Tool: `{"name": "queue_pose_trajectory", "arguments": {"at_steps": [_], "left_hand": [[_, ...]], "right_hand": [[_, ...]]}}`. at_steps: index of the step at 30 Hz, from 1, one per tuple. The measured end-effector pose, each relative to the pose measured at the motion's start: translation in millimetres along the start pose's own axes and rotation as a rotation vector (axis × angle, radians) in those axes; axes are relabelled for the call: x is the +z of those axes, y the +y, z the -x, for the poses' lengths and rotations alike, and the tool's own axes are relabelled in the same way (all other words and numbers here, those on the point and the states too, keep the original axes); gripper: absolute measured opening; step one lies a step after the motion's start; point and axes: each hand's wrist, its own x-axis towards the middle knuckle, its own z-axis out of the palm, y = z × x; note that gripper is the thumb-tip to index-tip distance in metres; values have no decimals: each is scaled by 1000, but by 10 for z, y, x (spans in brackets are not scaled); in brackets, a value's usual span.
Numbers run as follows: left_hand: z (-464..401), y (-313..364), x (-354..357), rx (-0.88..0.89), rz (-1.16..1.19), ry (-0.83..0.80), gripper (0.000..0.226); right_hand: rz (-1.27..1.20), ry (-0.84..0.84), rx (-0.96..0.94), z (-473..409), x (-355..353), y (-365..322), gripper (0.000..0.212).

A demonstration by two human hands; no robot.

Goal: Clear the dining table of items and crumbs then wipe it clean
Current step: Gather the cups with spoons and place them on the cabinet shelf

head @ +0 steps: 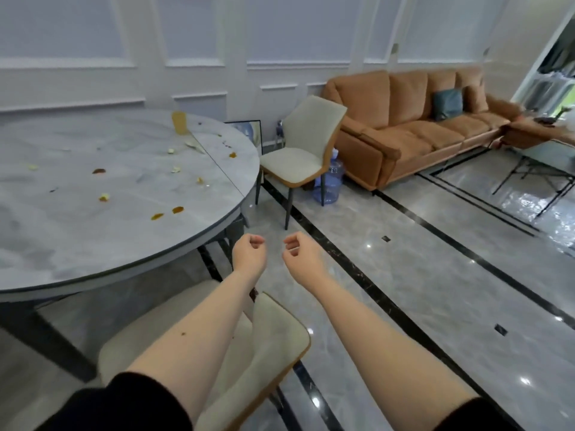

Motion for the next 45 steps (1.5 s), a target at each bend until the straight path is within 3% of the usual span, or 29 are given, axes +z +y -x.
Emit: {"name": "queue_pose_trajectory", "arguments": {"at_steps": [10,18,25,33,45], "left_hand": [[-875,549,1280,-61,25,209,10],[-2213,651,1623,-111,84,355,7],[-3582,939,1834,-126,104,412,15],[-4815,1146,1736,-171,161,498,10],[-6966,1309,1393,-261,216,740,11]], "right_hand": [[95,-195,-121,-1802,-856,541,22],[78,-284,-216,-3240,-781,563,23],[96,-354,-235,-4631,-538,413,23],[99,-442,-245,-5978,-108,118,21],[121,-692,-396,-8180,1118,-413,22]]}}
